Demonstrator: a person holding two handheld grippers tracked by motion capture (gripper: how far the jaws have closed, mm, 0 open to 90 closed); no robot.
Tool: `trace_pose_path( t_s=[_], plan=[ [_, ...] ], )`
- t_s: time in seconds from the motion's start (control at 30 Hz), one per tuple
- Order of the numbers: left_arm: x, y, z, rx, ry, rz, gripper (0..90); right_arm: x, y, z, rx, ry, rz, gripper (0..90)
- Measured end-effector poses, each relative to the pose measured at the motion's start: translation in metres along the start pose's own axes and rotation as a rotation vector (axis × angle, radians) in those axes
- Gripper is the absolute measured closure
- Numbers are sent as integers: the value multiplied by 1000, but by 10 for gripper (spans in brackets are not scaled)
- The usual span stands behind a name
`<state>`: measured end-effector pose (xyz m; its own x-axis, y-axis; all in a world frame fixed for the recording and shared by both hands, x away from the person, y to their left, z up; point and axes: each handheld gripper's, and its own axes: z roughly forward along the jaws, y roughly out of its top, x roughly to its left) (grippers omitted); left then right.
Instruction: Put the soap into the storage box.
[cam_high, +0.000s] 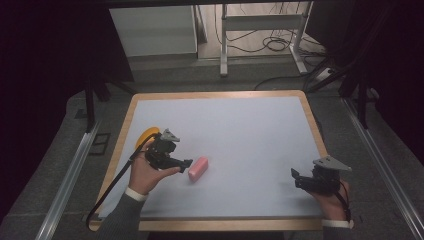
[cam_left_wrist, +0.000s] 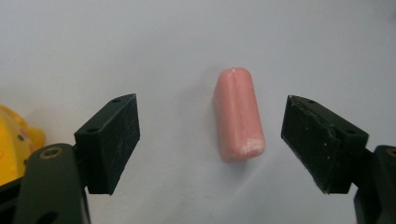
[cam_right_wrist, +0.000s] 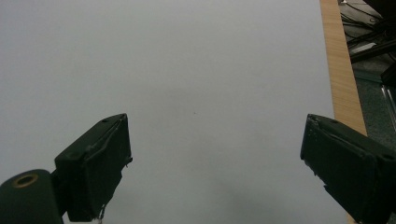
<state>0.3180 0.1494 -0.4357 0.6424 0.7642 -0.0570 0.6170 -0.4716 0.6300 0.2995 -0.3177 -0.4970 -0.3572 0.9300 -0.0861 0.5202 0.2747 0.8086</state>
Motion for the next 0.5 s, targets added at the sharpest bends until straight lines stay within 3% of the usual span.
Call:
trace_pose_path(
  t_s=[0.5],
  plan=[
    [-14, 7, 39, 101, -29, 19, 211, 1, 0, 1, 4, 1, -7, 83]
  ],
)
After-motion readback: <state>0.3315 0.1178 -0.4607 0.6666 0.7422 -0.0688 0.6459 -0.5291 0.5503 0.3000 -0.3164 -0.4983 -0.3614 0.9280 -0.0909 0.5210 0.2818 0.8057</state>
